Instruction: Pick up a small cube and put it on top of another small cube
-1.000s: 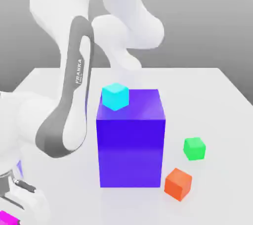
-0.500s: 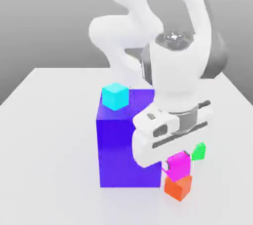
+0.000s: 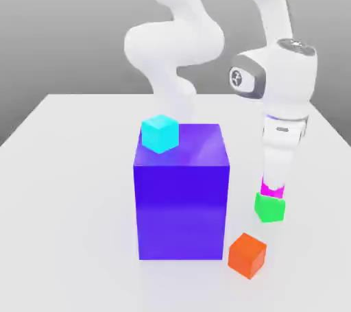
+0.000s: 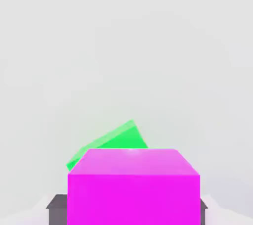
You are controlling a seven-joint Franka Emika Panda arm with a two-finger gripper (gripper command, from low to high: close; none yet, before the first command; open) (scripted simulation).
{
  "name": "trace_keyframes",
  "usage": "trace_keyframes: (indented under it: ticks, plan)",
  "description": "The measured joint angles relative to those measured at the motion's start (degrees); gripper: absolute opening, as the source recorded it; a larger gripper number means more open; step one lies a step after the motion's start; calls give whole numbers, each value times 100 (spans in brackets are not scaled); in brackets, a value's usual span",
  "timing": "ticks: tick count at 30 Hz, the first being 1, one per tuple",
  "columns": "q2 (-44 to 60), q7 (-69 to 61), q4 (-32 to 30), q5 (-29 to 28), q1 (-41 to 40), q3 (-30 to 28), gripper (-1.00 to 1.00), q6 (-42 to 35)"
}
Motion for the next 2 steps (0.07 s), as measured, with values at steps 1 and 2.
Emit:
trace_keyframes:
  ticks: [1,2]
  plan:
    - [0,0,0,0,-73,0,100,0]
    - [0,0,0,0,-149,0,100,0]
